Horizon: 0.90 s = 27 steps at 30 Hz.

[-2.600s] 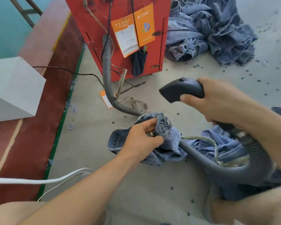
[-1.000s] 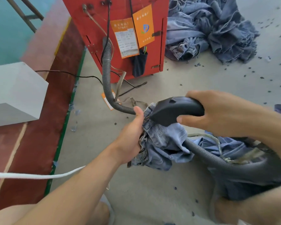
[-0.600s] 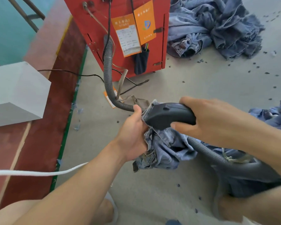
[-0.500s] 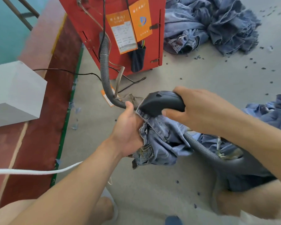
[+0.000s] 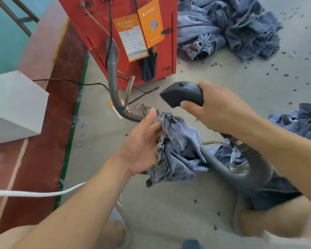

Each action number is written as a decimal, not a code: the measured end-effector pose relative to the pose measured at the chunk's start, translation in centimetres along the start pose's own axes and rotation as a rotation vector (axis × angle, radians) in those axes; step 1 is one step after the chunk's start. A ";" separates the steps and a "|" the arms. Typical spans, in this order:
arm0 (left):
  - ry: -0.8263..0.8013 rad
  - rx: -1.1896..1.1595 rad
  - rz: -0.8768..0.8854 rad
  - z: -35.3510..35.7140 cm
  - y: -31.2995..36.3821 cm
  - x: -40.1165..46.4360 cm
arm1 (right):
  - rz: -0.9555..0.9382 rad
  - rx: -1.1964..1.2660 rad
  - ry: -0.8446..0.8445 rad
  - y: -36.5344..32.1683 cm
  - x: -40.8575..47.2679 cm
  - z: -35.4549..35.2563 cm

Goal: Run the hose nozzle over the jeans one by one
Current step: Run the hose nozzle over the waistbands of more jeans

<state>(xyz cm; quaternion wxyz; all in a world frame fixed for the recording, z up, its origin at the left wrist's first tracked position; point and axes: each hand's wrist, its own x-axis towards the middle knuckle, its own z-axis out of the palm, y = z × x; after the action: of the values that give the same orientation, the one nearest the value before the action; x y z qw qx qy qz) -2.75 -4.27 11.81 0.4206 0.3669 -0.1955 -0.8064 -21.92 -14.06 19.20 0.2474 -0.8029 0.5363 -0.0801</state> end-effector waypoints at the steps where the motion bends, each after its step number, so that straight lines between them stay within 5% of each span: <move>1: 0.051 0.096 -0.007 -0.1 0.0 0.0 | 0.028 0.033 0.033 0.5 0.1 -0.6; 6: 0.403 0.280 -0.029 -1.1 1.7 -0.2 | 0.056 0.116 0.045 2.5 -0.7 -2.4; 12: 0.401 0.651 -0.192 -1.9 3.2 -2.1 | 0.024 0.107 -0.018 2.2 -1.6 -2.6; 18: 0.338 0.057 -0.086 -2.5 2.2 -1.4 | -0.020 0.070 -0.026 2.0 -2.1 -2.8; 27: 0.400 0.357 0.070 -2.9 0.6 -0.6 | -0.031 0.103 -0.040 2.0 -2.4 -3.4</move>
<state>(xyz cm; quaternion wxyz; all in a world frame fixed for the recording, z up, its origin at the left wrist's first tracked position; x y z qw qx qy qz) -0.04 -4.15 10.55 0.4071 0.5804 -0.2599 -0.6556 -25.90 -13.61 21.53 0.2978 -0.7989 0.5137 -0.0952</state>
